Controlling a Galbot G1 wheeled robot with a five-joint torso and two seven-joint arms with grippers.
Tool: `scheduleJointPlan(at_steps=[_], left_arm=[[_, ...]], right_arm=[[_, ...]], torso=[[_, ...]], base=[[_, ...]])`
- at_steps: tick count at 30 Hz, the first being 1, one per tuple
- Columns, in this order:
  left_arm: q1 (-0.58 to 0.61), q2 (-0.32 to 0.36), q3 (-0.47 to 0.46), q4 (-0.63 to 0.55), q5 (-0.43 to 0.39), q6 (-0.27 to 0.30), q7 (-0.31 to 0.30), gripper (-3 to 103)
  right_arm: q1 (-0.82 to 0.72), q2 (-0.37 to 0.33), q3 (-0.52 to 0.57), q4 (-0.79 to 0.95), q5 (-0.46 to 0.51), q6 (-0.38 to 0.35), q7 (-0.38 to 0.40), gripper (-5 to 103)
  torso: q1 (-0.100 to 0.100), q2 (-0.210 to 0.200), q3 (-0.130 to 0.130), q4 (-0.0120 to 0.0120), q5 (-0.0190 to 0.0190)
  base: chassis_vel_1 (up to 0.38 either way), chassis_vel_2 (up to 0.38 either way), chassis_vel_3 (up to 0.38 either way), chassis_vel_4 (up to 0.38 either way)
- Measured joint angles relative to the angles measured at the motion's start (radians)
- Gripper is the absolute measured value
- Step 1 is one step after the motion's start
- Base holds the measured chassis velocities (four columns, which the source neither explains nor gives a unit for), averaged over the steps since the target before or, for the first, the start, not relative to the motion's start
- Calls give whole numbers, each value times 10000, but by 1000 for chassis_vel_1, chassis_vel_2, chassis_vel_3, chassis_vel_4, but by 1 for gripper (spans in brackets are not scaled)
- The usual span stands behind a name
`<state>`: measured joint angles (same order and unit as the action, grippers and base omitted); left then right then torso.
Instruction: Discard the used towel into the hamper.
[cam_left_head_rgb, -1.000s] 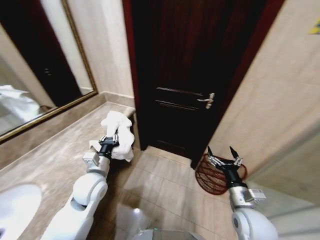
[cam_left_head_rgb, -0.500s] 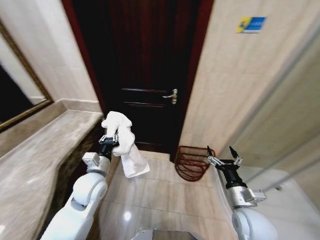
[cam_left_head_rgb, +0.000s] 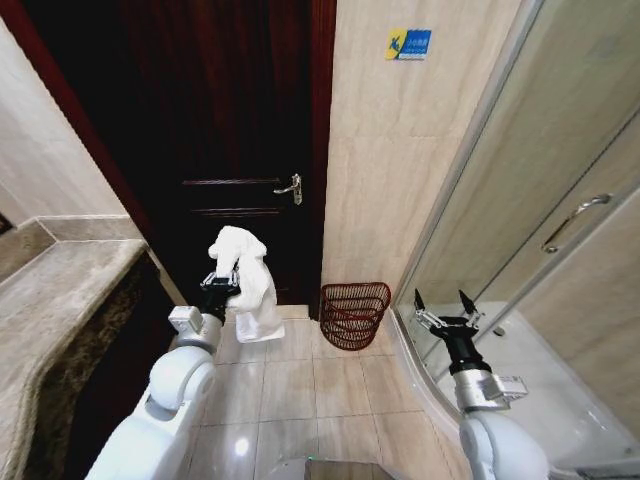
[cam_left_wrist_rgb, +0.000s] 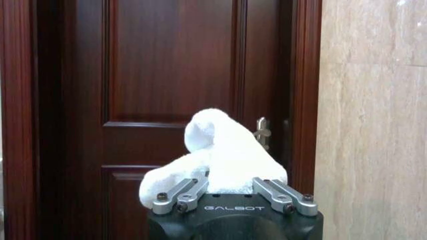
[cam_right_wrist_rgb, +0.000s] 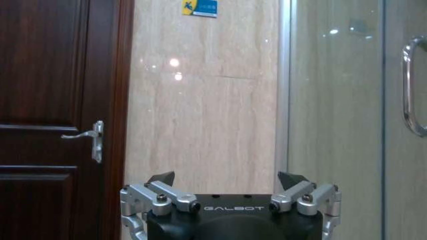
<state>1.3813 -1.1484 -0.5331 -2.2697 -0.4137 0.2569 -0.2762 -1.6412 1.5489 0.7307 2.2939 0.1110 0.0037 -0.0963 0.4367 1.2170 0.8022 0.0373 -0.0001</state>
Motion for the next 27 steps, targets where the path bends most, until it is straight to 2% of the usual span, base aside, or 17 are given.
scheduleJointPlan(at_steps=[12,18,27], left_arm=[[154,-229,-4,322,142,-307,275,14],[174,-248,-31,390,159,-326,303,14],[119,-296,-3,557,298,-466,302,14]], right_arm=[[-127,226,13,-195,-26,250,157,100],[-107,274,-15,-258,-30,328,259,100],[-131,313,-17,-357,-39,495,335,100]], torso=[[-318,-698,-378,-3,0],[-431,-951,-521,-3,1],[-698,-1550,-851,-2,1]], base=[[0,0,0,0],[0,0,0,0],[-4,-2,-3,-6]])
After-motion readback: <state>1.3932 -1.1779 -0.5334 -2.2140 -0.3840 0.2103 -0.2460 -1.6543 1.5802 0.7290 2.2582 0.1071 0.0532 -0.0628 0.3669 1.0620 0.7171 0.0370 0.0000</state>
